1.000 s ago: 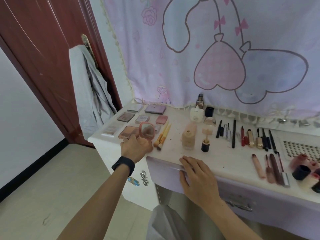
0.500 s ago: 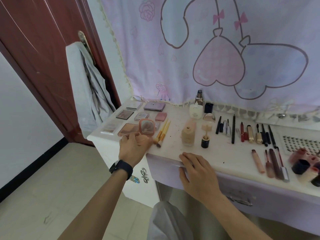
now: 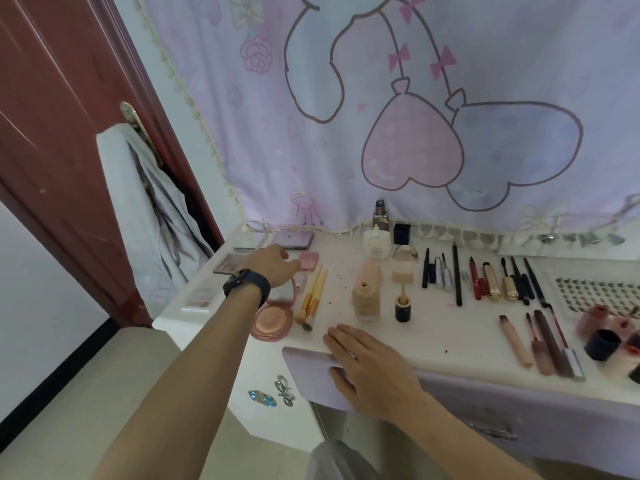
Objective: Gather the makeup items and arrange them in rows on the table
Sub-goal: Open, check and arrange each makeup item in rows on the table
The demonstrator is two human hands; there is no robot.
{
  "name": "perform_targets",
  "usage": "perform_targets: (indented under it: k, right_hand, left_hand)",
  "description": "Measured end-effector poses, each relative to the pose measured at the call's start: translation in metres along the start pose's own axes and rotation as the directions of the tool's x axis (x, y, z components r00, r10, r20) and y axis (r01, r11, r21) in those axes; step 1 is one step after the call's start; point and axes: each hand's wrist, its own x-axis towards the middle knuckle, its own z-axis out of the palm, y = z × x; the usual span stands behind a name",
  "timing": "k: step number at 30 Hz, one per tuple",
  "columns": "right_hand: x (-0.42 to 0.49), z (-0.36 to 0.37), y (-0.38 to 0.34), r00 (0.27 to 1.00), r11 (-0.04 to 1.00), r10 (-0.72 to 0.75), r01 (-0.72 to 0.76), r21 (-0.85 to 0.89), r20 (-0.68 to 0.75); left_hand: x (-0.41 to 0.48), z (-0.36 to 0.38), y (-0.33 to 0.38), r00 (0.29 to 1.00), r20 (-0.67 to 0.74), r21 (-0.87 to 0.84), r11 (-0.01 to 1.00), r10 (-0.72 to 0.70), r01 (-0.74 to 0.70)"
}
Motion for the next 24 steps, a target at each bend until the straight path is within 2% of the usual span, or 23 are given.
perform_targets:
  k: [6, 10, 13, 19, 24]
  right_hand:
    - [0.003, -0.001, -0.005, 1.000, 0.999, 0.029, -0.029, 0.023, 0.013]
    - [0.003, -0.004, -0.007, 0.998, 0.997, 0.057, -0.058, 0.046, 0.023]
    - [0.003, -0.002, -0.007, 0.998, 0.996, 0.064, -0.065, 0.060, 0.012]
    - [0.002, 0.005, -0.004, 0.999, 1.000, -0.004, 0.003, -0.021, -0.039]
    - [0.000, 0.008, -0.004, 0.997, 0.998, -0.019, 0.015, -0.064, -0.075]
  left_hand:
    - [0.025, 0.011, 0.011, 0.984, 0.128, 0.064, 0.991, -0.126, 0.119]
    - [0.028, 0.022, 0.013, 0.975, 0.168, 0.079, 0.987, -0.148, 0.137]
    - [0.027, 0.026, 0.015, 0.975, 0.159, 0.100, 0.985, -0.153, 0.138]
    - [0.025, 0.026, 0.019, 0.986, 0.099, 0.088, 0.988, -0.132, 0.123]
    - [0.026, 0.015, 0.019, 0.994, 0.058, -0.075, 0.992, -0.095, 0.099]
